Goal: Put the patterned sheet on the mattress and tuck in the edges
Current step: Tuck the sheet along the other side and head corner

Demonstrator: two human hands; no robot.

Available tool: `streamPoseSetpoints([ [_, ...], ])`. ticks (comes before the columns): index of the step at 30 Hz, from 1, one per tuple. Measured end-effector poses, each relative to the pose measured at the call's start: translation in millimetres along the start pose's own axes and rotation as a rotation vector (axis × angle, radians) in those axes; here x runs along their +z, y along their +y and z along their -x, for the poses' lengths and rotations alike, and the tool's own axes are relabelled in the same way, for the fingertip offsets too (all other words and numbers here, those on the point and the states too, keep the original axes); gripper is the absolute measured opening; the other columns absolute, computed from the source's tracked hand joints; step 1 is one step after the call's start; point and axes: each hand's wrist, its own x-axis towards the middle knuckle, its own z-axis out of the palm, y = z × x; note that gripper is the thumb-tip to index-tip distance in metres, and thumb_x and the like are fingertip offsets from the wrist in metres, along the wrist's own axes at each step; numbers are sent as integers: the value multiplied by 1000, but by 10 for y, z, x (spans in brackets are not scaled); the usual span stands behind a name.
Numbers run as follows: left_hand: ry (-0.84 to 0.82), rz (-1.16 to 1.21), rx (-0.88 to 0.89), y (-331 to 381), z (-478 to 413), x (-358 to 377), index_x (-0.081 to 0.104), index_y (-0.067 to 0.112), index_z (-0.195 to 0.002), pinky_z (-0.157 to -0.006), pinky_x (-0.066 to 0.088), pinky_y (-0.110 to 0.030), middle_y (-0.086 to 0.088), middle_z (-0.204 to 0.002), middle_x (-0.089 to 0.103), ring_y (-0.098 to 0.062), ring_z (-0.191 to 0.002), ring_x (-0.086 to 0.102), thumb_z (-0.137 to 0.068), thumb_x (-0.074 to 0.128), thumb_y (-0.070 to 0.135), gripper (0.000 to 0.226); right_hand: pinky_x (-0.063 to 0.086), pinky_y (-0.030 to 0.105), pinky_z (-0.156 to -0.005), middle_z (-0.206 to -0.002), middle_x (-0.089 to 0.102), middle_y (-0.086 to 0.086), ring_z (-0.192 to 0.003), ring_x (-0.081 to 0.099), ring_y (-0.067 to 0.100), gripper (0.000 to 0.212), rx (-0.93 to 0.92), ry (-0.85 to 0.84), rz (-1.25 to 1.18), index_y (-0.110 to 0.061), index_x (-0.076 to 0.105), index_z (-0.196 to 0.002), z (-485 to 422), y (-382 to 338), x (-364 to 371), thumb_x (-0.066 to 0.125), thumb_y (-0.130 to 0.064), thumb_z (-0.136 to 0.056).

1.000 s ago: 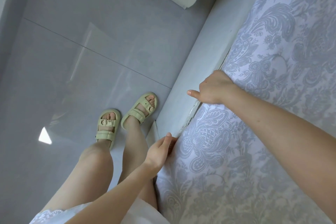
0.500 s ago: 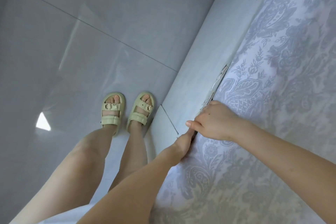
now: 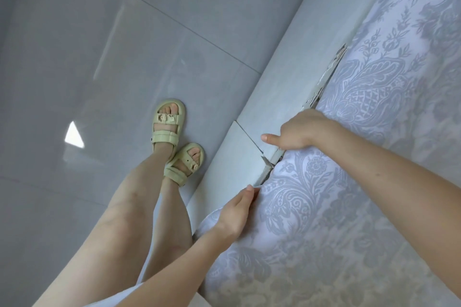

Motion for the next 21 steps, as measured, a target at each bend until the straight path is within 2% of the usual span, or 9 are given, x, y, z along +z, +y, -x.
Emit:
streamPoseSetpoints([
  [1,-6,-10,-30,-30,-35,18,65,42,-109,-108,33,-27,17,-119,64,-5,-116,55,-89,28,65,48,32,32,-80,-113,63,5,-112,54,27,75,-25,61,-48,-19,63,-100,63,-24,-1,6,-68,-91],
  [3,-7,-11,-98,-66,-114,55,64,39,-114,-108,34,-29,11,-121,64,-9,-114,57,-91,27,65,51,31,31,-73,-80,59,1,-88,53,27,68,-82,156,-132,-17,51,-67,196,-142,-5,9,-65,-93],
  [4,-26,-3,-122,-71,-144,73,65,38,-113,-107,36,-30,9,-119,65,-11,-111,59,-91,26,65,52,31,31,-72,-72,54,-1,-81,50,24,67,-111,186,-148,-18,46,-61,247,-228,9,10,-65,-93],
  [6,-85,28,-136,-60,-159,108,66,40,-105,-102,39,-28,8,-112,68,-9,-106,62,-94,24,60,48,32,31,-73,-78,55,1,-83,49,23,65,-162,186,-141,-20,44,-59,301,-416,82,10,-65,-92],
  [9,-129,44,-130,-32,-123,132,65,38,-103,-88,42,-20,10,-103,70,-5,-98,63,-97,22,56,47,32,32,-78,-112,63,8,-108,55,25,67,-196,55,-76,-21,57,-74,279,-634,294,9,-65,-93],
  [11,-152,43,-137,-23,-91,120,68,34,-106,-94,43,-24,8,-104,71,-9,-101,64,-93,21,64,57,33,33,-85,-129,58,9,-124,48,25,75,-165,-32,4,-17,64,-110,233,-738,425,7,-63,-94],
  [13,-143,34,-113,-71,-66,92,67,33,-111,-101,40,-28,9,-110,70,-10,-106,63,-92,19,66,62,32,34,-94,-139,51,8,-134,39,23,77,-117,-65,65,-16,56,-129,204,-815,481,4,-61,-95],
  [18,159,-60,79,-622,203,-142,72,35,-97,-106,37,-30,16,-106,69,-5,-107,60,-96,24,56,52,31,35,-102,-145,45,7,-135,39,23,80,-49,-81,96,-17,47,-137,97,-865,513,1,-65,-93],
  [21,114,-1,35,-913,285,-260,69,31,-105,-110,33,-30,13,-112,67,-5,-111,57,-100,24,49,48,31,36,-102,-143,46,7,-133,41,25,84,-26,-30,67,-16,49,-136,73,-864,553,1,-68,-90],
])
